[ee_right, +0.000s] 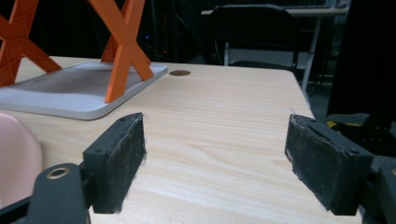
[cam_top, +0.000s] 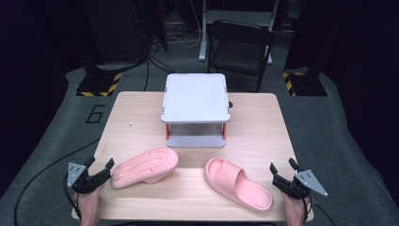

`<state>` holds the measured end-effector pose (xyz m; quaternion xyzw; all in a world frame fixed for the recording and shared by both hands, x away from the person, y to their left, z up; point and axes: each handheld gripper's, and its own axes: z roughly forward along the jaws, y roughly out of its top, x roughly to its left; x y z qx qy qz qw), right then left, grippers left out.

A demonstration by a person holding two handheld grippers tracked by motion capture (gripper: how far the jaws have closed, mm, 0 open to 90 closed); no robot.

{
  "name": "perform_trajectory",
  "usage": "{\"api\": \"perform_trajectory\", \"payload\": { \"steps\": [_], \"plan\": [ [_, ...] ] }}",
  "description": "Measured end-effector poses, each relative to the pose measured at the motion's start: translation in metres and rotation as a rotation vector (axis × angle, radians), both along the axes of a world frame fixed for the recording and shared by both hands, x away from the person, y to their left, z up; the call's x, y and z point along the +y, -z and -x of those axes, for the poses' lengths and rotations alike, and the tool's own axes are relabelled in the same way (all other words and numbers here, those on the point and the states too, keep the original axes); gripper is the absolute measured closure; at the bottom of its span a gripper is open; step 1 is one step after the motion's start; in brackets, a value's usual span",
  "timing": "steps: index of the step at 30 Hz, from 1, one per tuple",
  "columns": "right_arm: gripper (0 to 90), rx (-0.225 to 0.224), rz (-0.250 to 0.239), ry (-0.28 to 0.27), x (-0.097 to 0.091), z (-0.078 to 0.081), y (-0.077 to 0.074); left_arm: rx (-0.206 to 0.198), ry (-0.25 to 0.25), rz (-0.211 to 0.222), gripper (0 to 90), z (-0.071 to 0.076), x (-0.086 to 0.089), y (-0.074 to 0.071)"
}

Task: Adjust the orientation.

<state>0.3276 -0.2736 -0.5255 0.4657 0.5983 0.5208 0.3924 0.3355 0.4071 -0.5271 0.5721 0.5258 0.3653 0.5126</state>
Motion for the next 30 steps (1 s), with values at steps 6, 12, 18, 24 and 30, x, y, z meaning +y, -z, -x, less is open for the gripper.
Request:
{"api": "perform_trajectory", "payload": {
  "steps": [6,12,18,24,30],
  "plan": [
    [19.0,-0.008,-0.027,-0.038,0.003,0.002,-0.005,0.001,-0.005,0.003,17.1,0.0,0.0,0.0],
    [20.6,-0.013,-0.035,-0.144,0.009,0.01,-0.018,-0.003,-0.008,0.006,17.2,0.0,0.0,0.0],
    [20.6,0.002,0.026,-0.234,0.03,0.016,-0.027,-0.002,-0.014,0.008,17.6,0.001,0.001,0.0],
    [24.3,0.08,0.152,-0.338,0.059,0.018,-0.022,-0.008,-0.023,0.021,18.0,0.002,0.002,0.001],
    [29.7,0.12,0.27,-0.446,0.074,0.007,-0.018,-0.002,-0.025,0.019,18.3,0.002,0.002,0.0]
  ]
}}
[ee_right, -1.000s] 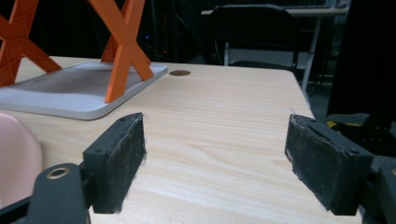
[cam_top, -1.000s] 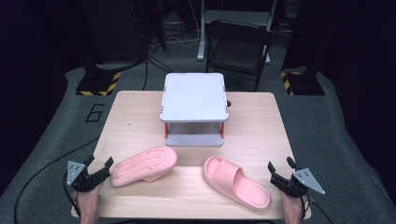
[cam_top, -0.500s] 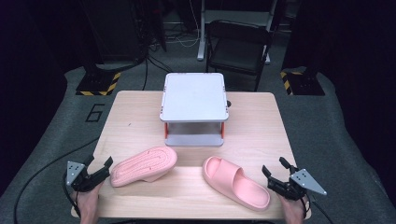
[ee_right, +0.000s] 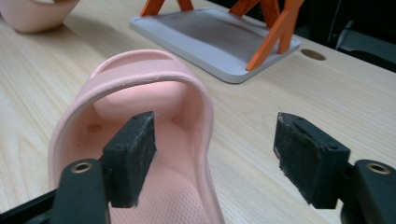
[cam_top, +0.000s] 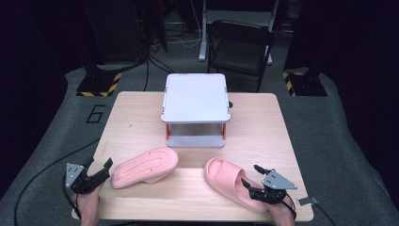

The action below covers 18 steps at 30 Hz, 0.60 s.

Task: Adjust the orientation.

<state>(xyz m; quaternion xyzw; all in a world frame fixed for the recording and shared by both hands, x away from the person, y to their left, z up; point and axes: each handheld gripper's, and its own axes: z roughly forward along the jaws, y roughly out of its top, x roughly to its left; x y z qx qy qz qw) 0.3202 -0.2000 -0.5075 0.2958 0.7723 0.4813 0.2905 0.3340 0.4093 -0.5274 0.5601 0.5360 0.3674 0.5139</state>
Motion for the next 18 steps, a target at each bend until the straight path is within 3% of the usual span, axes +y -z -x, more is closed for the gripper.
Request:
{"api": "perform_trajectory", "payload": {
  "steps": [2,4,6,8,11,12,15,18],
  "plan": [
    [30.7,0.021,0.002,-0.004,0.003,-0.001,0.0,0.001,-0.001,0.0,18.4,0.0,0.0,0.0],
    [32.9,0.042,0.062,-0.04,0.008,-0.01,0.0,-0.006,-0.003,0.0,18.4,0.0,0.0,0.0],
    [34.4,0.041,0.066,-0.048,0.009,-0.013,0.001,-0.005,-0.002,0.0,18.5,0.0,0.0,0.0],
    [39.5,0.063,0.122,-0.075,0.014,-0.018,-0.001,-0.007,-0.003,0.002,18.5,0.0,0.0,0.0],
    [41.9,0.083,0.13,-0.088,0.016,-0.024,-0.003,-0.006,-0.004,-0.001,18.6,0.0,0.0,0.0],
    [43.2,0.12,0.134,-0.089,0.017,-0.026,-0.003,-0.012,-0.006,-0.002,18.7,0.0,-0.001,0.0],
    [46.0,0.146,0.154,-0.098,0.018,-0.03,-0.003,-0.005,-0.002,-0.005,18.7,0.001,-0.001,0.0],
    [55.9,0.163,0.181,-0.126,0.02,-0.039,-0.002,-0.005,-0.002,-0.005,18.7,0.001,-0.001,0.0]
  ]
}}
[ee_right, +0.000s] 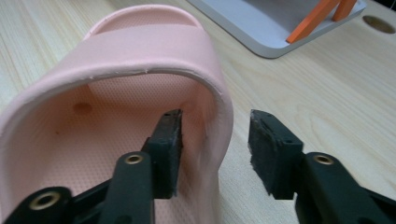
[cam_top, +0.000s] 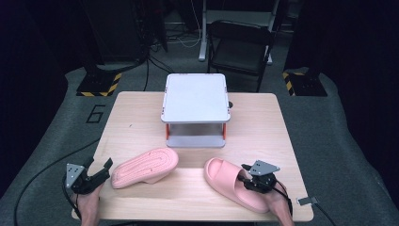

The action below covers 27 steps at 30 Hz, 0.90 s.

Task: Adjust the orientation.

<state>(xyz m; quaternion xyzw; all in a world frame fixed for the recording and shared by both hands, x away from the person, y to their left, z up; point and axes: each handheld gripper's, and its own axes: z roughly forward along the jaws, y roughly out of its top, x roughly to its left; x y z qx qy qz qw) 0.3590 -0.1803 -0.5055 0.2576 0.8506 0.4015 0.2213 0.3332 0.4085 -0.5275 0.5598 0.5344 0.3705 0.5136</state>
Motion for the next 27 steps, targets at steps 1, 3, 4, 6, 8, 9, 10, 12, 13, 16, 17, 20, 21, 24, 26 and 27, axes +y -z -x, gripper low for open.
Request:
{"api": "perform_trajectory", "payload": {
  "steps": [1,3,4,6,8,9,10,12,13,16,17,20,21,24,26,27],
  "plan": [
    [59.4,0.009,0.001,-0.002,0.0004,-0.0009,0.0003,0.0,0.0,0.0,18.7,0.0,0.0,0.0],
    [62.9,0.02,0.009,-0.002,0.0011,-0.0012,0.0002,0.0,0.0,-0.001,18.8,0.0,-0.0001,0.0],
    [64.5,0.01,0.018,-0.011,0.0016,-0.0023,0.0005,0.0,0.001,-0.002,18.8,0.0,-0.0001,0.0],
    [73.3,0.019,0.022,-0.025,0.0032,-0.0016,0.0003,0.001,-0.002,-0.007,18.8,0.0001,-0.0005,-0.0002],
    [75.2,0.02,0.022,-0.029,0.0032,-0.0014,0.0001,0.001,0.0,-0.008,18.9,0.0001,-0.0005,-0.0002],
    [76.7,0.015,0.018,-0.027,0.0028,-0.0015,0.0,0.001,0.0,-0.008,18.9,0.0001,-0.0005,-0.0002],
    [77.8,0.015,0.012,-0.035,0.0023,-0.0019,0.0,0.001,0.001,-0.007,18.9,0.0003,-0.0007,-0.0001],
    [79.0,0.017,0.007,-0.032,0.0018,-0.0016,-0.0004,-0.003,0.0,-0.005,19.0,0.0002,-0.0011,0.0],
    [79.0,0.017,0.007,-0.032,0.0018,-0.0016,-0.0004,-0.003,0.0,-0.005,19.3,0.0002,-0.0011,0.0],
    [80.6,0.031,-0.007,-0.015,0.0017,-0.0001,-0.001,0.002,0.011,-0.011,20.6,0.0,-0.0009,-0.0002],
    [80.6,0.031,-0.007,-0.015,0.0017,-0.0001,-0.001,0.002,0.011,-0.011,20.7,0.0,-0.0009,-0.0002],
    [81.6,0.03,-0.019,0.006,0.0009,0.0009,-0.002,0.004,0.01,-0.011,20.8,-0.0003,-0.0008,-0.0003],
    [81.6,0.03,-0.019,0.006,0.0009,0.0009,-0.002,0.004,0.01,-0.011,20.8,-0.0003,-0.0008,-0.0003],
    [82.1,0.047,-0.039,0.036,-0.0019,0.0011,-0.0025,0.007,0.01,-0.006,20.8,-0.0003,-0.0007,-0.0002],
    [82.2,0.047,-0.049,0.04,-0.0023,0.0013,-0.0026,0.007,0.01,-0.008,20.8,-0.0004,-0.0007,-0.0002],
    [82.2,0.047,-0.049,0.04,-0.0023,0.0013,-0.0026,0.007,0.01,-0.008,20.8,-0.0004,-0.0007,-0.0002]
  ]
}}
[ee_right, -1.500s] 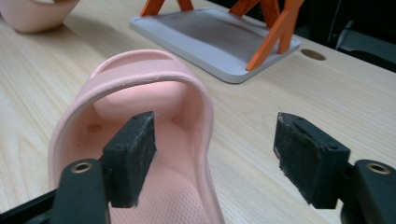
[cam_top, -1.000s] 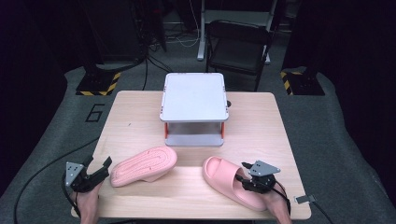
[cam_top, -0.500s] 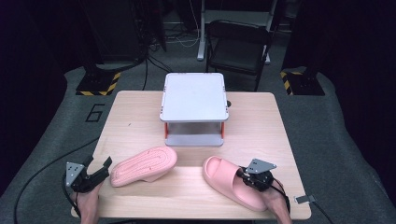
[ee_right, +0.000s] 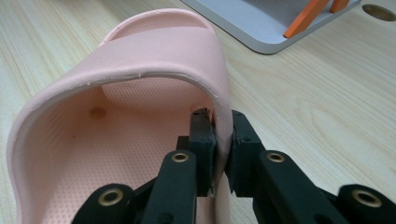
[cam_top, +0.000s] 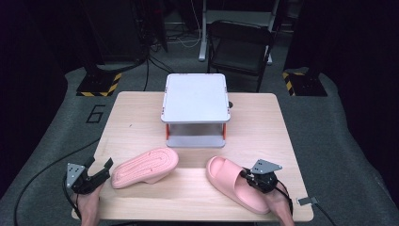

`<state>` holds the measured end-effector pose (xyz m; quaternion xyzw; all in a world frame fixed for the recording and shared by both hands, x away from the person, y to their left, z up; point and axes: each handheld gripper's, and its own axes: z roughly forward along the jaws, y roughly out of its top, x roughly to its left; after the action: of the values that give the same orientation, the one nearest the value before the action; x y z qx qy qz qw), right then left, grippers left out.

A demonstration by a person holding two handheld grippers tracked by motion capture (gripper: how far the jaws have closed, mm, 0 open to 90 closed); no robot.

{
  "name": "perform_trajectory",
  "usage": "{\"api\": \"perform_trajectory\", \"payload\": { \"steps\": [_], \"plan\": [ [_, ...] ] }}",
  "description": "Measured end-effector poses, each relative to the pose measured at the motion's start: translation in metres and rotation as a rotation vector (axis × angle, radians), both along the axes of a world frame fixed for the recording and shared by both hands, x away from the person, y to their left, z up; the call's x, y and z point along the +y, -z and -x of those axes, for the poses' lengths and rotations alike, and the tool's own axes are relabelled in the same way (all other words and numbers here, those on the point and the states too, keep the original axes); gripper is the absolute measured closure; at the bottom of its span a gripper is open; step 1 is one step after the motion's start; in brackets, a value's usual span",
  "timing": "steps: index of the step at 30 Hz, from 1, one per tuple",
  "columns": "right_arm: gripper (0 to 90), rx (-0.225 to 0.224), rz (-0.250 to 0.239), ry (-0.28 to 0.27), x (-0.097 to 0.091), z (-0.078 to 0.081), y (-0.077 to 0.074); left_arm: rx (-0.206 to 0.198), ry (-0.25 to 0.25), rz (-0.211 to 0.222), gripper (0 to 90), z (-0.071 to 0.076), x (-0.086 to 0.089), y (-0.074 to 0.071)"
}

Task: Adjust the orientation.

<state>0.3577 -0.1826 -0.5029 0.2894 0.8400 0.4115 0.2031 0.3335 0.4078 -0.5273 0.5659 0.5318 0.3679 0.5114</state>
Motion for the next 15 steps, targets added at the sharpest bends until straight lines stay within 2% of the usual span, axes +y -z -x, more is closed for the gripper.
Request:
{"api": "perform_trajectory", "payload": {
  "steps": [3,6,7,9,11,12,13,15],
  "plan": [
    [81.9,0.009,0.012,0.01,-0.0009,-0.0004,0.0006,-0.001,-0.001,-0.001,20.8,-0.0001,0.0001,0.0],
    [81.7,0.015,0.003,0.03,-0.001,-0.0007,0.002,0.002,-0.002,-0.001,20.8,-0.0001,0.0001,-0.0001],
    [81.8,0.025,-0.018,0.063,-0.0022,-0.0017,0.0026,0.003,-0.003,0.0,20.8,-0.0002,0.0002,-0.0001],
    [81.8,0.029,-0.017,0.071,-0.0026,-0.0019,0.0026,0.003,-0.003,0.0,20.8,-0.0001,0.0003,-0.0001],
    [81.9,0.029,-0.029,0.123,-0.0042,-0.004,0.003,0.003,-0.003,0.001,20.8,-0.0001,0.0003,-0.0001],
    [81.9,0.029,-0.029,0.123,-0.0042,-0.004,0.003,0.003,-0.003,0.001,20.8,-0.0001,0.0003,-0.0001],
    [82.0,0.033,-0.034,0.166,-0.0055,-0.0046,0.0034,0.003,-0.003,0.001,20.8,-0.0001,0.0004,-0.0001],
    [82.0,0.034,-0.049,0.216,-0.0045,-0.0041,0.0039,0.004,-0.004,0.001,20.8,-0.0001,0.0005,-0.0001]
  ]
}}
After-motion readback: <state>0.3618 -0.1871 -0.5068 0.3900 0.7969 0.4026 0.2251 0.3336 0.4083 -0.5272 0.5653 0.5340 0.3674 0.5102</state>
